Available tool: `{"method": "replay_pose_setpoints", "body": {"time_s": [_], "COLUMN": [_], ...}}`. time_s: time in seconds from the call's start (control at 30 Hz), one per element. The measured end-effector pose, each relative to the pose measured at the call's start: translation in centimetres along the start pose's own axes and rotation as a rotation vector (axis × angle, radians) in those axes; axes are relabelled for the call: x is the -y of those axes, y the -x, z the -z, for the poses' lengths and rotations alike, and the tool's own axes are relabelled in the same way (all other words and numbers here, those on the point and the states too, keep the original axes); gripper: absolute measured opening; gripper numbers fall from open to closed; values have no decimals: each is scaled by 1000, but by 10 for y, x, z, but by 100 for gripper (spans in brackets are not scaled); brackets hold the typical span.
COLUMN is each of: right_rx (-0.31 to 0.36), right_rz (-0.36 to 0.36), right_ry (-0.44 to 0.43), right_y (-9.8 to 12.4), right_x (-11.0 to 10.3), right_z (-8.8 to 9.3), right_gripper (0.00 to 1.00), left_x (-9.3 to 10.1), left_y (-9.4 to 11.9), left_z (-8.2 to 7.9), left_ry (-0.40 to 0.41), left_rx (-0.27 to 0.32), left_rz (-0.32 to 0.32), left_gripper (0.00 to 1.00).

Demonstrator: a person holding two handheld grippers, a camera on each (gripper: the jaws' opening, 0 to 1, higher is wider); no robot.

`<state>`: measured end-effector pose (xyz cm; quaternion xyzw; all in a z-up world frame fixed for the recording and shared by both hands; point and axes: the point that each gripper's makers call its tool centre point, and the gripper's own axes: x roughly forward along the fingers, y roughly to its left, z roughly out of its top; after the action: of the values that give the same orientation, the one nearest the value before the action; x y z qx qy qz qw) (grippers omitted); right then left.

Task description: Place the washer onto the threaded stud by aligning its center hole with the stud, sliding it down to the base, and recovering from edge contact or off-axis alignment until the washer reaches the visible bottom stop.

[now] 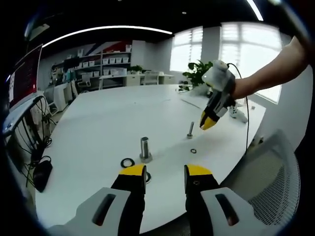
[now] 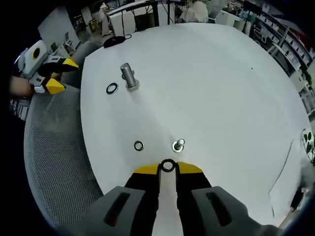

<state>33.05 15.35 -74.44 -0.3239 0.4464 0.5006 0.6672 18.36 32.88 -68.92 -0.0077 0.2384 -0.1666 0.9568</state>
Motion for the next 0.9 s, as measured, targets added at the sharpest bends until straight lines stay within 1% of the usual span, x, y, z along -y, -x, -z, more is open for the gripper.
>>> {"method": "replay_pose_setpoints", "body": {"time_s": [0.1, 0.3, 0.4, 0.67, 0.8, 0.9], "right_rx": [16, 26, 27, 12, -7, -9], "right_rz": [5, 8, 9, 10, 8, 10], "right_ry": [1, 27, 46, 71, 81, 84], "right_y": [3, 5, 4, -1, -5, -6], "right_x": [3, 7, 6, 8, 9, 10], "right_z": [-8, -22, -26, -29, -27, -27], "right_gripper": [14, 14, 14, 14, 14, 14], "left_x": [0, 0, 0, 0, 0, 0], "left_y": [1, 1, 1, 0, 0, 0], "left_z": [-1, -2, -2, -1, 0, 0], "left_ry": [1, -2, -4, 0, 0, -1], "left_rx": [7, 12, 10, 4, 2, 1], "left_rz": [1, 1, 0, 5, 4, 6], "left_gripper": [29, 29, 29, 29, 29, 29]}}
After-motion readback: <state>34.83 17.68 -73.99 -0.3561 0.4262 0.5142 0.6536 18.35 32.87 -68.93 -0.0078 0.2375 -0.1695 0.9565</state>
